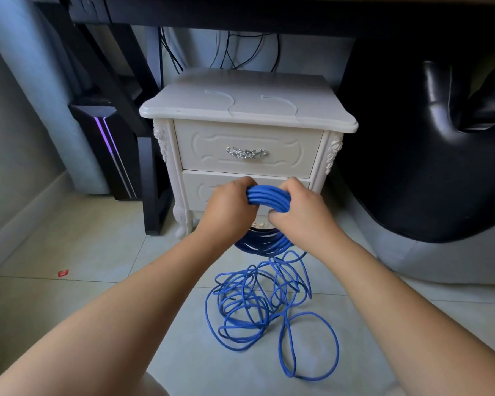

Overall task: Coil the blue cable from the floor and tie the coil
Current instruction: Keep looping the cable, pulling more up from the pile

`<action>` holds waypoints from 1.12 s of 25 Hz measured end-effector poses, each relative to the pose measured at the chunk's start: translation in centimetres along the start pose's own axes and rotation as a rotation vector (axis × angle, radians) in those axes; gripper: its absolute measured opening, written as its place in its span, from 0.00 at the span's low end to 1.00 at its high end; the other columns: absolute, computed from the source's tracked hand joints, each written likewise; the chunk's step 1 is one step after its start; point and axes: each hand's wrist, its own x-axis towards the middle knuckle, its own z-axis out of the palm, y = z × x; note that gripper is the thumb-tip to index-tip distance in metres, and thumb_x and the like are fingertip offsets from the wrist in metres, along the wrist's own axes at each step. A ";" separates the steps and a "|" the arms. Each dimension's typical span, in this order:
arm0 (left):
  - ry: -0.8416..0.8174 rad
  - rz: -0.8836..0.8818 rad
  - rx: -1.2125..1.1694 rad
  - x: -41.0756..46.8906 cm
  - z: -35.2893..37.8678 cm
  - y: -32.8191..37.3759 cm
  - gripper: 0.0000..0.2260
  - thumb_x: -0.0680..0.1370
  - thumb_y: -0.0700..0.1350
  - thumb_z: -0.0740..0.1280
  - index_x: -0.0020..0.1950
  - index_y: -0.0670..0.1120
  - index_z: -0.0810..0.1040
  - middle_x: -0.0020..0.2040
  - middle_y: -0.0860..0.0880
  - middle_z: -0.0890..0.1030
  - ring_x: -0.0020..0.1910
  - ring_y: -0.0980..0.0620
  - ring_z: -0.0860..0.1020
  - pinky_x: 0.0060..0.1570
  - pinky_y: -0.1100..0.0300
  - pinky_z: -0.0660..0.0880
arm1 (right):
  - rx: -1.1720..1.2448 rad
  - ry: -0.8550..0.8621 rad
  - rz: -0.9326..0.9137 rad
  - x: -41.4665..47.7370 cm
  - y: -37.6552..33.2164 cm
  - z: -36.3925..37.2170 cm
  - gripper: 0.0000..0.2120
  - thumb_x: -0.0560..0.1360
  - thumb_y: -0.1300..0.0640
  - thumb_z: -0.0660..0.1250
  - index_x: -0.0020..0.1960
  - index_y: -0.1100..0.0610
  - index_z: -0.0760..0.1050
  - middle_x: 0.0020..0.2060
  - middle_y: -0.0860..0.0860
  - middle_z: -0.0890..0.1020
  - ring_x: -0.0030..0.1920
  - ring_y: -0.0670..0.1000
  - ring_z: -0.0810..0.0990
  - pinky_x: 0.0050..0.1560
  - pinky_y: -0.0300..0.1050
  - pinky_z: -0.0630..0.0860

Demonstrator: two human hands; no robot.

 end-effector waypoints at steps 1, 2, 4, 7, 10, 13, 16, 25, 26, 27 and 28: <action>0.017 -0.070 -0.106 0.0 -0.3 -0.2 0.06 0.77 0.39 0.63 0.51 0.45 0.79 0.35 0.49 0.77 0.38 0.45 0.78 0.36 0.57 0.71 | 0.075 -0.020 0.077 0.0 0.3 -0.1 0.09 0.71 0.56 0.69 0.46 0.52 0.69 0.36 0.47 0.76 0.36 0.50 0.73 0.34 0.42 0.68; 0.036 -0.138 -0.223 -0.1 -0.6 -0.3 0.05 0.78 0.40 0.64 0.50 0.45 0.79 0.33 0.50 0.76 0.38 0.44 0.79 0.37 0.56 0.74 | 0.172 -0.054 0.149 0.0 0.6 -0.2 0.08 0.70 0.55 0.70 0.45 0.51 0.72 0.36 0.47 0.77 0.36 0.49 0.74 0.35 0.42 0.69; 0.077 -0.272 -0.480 -0.1 -0.7 -0.2 0.04 0.79 0.42 0.65 0.49 0.45 0.79 0.33 0.48 0.75 0.34 0.46 0.78 0.39 0.52 0.79 | 0.423 -0.115 0.243 -0.1 1.0 0.1 0.06 0.70 0.54 0.72 0.42 0.51 0.74 0.36 0.47 0.79 0.37 0.49 0.76 0.40 0.43 0.72; 0.143 -0.481 -0.826 0.1 -0.4 0.0 0.05 0.79 0.41 0.65 0.44 0.46 0.78 0.30 0.49 0.71 0.29 0.52 0.71 0.40 0.54 0.79 | 0.632 -0.104 0.280 -0.8 0.5 1.5 0.07 0.71 0.55 0.73 0.44 0.52 0.75 0.36 0.47 0.77 0.39 0.47 0.75 0.44 0.43 0.71; 0.099 -0.676 -1.066 0.0 0.2 -0.2 0.04 0.78 0.42 0.67 0.44 0.46 0.77 0.26 0.50 0.69 0.29 0.52 0.70 0.43 0.51 0.72 | 0.768 -0.007 0.316 -1.2 -0.2 2.6 0.08 0.71 0.60 0.71 0.43 0.55 0.72 0.37 0.49 0.77 0.40 0.48 0.75 0.44 0.41 0.70; -0.003 -0.684 -1.057 -0.4 0.9 -0.3 0.03 0.78 0.44 0.68 0.44 0.47 0.78 0.26 0.52 0.75 0.35 0.50 0.75 0.46 0.53 0.72 | 0.919 0.075 0.381 -0.4 0.0 2.6 0.07 0.67 0.67 0.66 0.42 0.60 0.71 0.39 0.55 0.82 0.43 0.53 0.82 0.51 0.47 0.76; -0.128 -0.584 -0.897 -0.8 0.9 -0.4 0.04 0.77 0.46 0.69 0.49 0.47 0.78 0.39 0.49 0.81 0.42 0.49 0.76 0.47 0.56 0.73 | 0.940 0.099 0.448 0.3 0.5 1.9 0.12 0.62 0.69 0.65 0.45 0.65 0.75 0.36 0.50 0.80 0.45 0.55 0.84 0.59 0.56 0.77; -0.050 0.087 -0.236 -1.1 0.0 -1.0 0.32 0.71 0.40 0.72 0.73 0.53 0.66 0.63 0.52 0.73 0.59 0.57 0.73 0.56 0.72 0.66 | 0.292 0.068 0.202 0.2 0.6 0.8 0.11 0.67 0.69 0.65 0.39 0.52 0.71 0.31 0.52 0.76 0.34 0.56 0.73 0.35 0.50 0.72; -0.049 0.158 -0.168 -1.1 0.1 -1.0 0.33 0.70 0.39 0.71 0.73 0.52 0.66 0.64 0.51 0.72 0.60 0.56 0.71 0.55 0.74 0.63 | 0.209 0.051 0.131 0.0 0.4 0.8 0.10 0.68 0.68 0.63 0.39 0.53 0.69 0.32 0.53 0.75 0.34 0.57 0.72 0.34 0.49 0.69; -0.046 0.203 -0.126 -1.1 0.2 -1.1 0.33 0.70 0.37 0.70 0.74 0.51 0.66 0.64 0.51 0.72 0.60 0.56 0.70 0.54 0.74 0.62 | 0.124 0.033 0.066 -0.2 0.2 0.8 0.10 0.69 0.67 0.62 0.39 0.53 0.67 0.31 0.53 0.73 0.34 0.57 0.70 0.33 0.48 0.67; -0.038 0.224 -0.101 -1.1 0.2 -1.1 0.33 0.71 0.36 0.69 0.74 0.50 0.66 0.63 0.51 0.72 0.59 0.56 0.70 0.53 0.73 0.62 | 0.052 0.021 0.015 -0.3 0.0 0.8 0.09 0.70 0.66 0.62 0.40 0.53 0.67 0.32 0.52 0.72 0.35 0.57 0.70 0.33 0.47 0.66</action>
